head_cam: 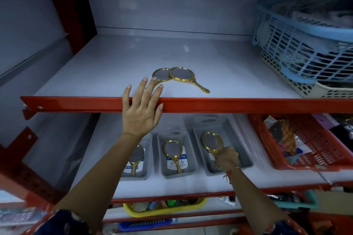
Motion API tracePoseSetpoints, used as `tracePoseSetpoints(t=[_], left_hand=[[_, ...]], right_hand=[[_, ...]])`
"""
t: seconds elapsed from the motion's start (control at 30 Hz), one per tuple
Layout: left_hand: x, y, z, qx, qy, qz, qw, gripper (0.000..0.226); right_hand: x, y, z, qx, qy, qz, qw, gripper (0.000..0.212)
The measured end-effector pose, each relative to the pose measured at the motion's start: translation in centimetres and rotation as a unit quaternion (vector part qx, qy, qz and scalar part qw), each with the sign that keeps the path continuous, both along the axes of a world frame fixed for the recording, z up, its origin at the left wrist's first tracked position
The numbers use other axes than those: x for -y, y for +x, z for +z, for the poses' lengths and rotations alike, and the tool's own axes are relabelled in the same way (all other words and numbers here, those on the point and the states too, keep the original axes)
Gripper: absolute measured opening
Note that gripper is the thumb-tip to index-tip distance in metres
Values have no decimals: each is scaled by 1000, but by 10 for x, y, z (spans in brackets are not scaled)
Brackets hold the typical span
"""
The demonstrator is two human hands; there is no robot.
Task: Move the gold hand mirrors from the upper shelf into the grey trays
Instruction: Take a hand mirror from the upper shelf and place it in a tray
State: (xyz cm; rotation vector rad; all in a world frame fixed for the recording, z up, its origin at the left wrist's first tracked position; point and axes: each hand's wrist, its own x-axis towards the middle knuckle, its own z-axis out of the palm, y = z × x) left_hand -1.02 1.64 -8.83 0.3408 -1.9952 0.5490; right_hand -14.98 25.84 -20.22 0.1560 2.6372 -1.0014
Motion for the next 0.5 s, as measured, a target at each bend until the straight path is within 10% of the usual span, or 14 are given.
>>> tracePoseSetpoints(t=[0.5], left_hand=[[-14,23,24,110,89,-4,990,58]], right_hand=[[8,57,184,-32,-260,187,947,9]])
